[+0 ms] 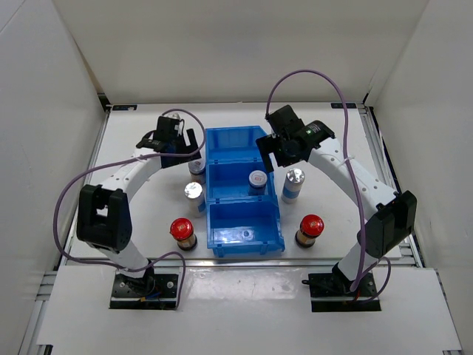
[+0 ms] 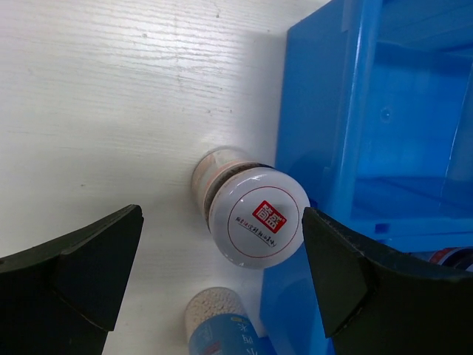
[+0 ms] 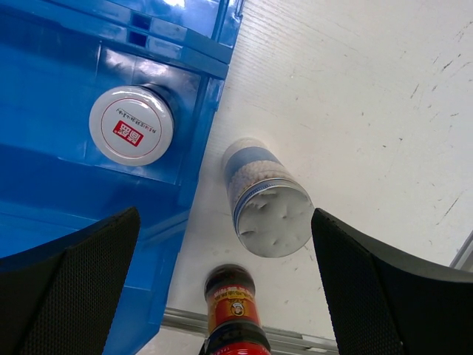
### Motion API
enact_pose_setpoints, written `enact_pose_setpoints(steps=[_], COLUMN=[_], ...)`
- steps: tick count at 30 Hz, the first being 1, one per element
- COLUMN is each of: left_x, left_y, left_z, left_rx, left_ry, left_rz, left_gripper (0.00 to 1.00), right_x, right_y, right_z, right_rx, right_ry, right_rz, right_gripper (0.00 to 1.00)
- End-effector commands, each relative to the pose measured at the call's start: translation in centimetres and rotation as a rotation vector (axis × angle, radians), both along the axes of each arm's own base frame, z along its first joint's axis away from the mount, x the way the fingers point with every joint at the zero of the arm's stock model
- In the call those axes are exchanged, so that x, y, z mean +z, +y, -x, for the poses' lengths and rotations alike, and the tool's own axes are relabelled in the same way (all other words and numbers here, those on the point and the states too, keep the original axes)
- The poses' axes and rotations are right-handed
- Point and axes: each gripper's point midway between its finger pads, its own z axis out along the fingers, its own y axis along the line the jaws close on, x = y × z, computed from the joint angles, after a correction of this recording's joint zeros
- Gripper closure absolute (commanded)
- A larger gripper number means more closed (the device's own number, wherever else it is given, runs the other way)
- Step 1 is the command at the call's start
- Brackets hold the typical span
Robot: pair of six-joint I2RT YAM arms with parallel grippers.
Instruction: Organize the condiment bottles
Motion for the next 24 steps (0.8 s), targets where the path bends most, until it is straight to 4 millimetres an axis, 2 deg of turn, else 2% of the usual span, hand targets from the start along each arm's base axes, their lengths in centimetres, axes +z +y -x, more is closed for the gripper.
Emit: enact_pose_setpoints(steps=[1,7,14,20,24], left_x=[0.8,-0.8,-1.2,-1.7,-3.0], left_y=[-1.1,-2.2,-3.0,-3.3,-3.0], left_z=[-0.8,-0.8,-2.6,-2.4,-1.0], left_rx=[0.0,0.043,0.115,0.148,0.169], left_ry=[-0.009,0.062,0.109,0.156,0.199], left_rz=[0.068,0.147,0.195,0.217,0.215], left_gripper=[0.0,0.01,0.01,0.05,0.08], right_x=[1.4,1.8,1.8,1.2,1.2], right_y=[-0.5,-0.4,-0.6,-1.0,-1.0], right_z=[-0.2,-0.3,-0.4,-0.2,-0.2], right_rx=[-0.004,0.004,-0.001,0.001,0.001], right_ry=[-0.052,-0.062,-0.067,-0.062,-0.062], right_rz=[-0.008,-0.009,-0.003,0.016,0.016], right_gripper=[0.0,0.0,0.0,0.0,0.0])
